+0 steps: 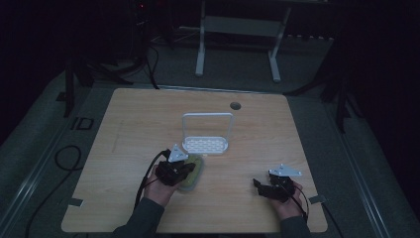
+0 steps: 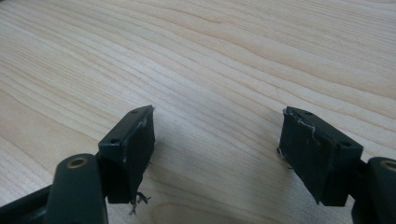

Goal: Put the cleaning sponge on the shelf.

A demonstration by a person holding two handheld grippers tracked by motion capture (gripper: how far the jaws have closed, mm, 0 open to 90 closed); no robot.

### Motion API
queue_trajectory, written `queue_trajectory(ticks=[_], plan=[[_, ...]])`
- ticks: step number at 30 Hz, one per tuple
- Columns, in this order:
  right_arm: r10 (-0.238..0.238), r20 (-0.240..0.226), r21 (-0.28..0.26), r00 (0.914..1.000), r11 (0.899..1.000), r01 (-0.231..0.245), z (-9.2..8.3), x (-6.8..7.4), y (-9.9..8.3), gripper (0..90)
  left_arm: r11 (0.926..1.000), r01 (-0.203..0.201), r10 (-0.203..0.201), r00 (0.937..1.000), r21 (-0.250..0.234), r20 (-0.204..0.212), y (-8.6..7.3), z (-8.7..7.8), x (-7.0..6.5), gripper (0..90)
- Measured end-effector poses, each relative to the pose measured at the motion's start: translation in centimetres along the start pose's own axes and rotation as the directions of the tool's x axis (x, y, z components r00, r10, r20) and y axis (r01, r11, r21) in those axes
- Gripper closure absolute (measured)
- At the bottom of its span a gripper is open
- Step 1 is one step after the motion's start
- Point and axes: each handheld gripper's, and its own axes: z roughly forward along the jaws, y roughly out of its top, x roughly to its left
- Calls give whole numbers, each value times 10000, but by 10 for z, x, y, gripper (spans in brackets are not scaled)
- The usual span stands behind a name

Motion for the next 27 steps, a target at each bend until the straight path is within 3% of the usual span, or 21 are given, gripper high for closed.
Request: queue_trajectory(ticks=[5,15,27], plan=[[0,1,4,10000,10000,0,0,0,0,261,9995,-193,193,9998,266,30,-2,6,-4,899],[1,5,7,10000,10000,-1,0,0,0,261,9973,-168,166,9999,712,35,-13,9,-2,899],[4,4,9,10000,10000,-4,0,0,0,261,9951,124,-104,9997,982,-208,-25,0,8,899]])
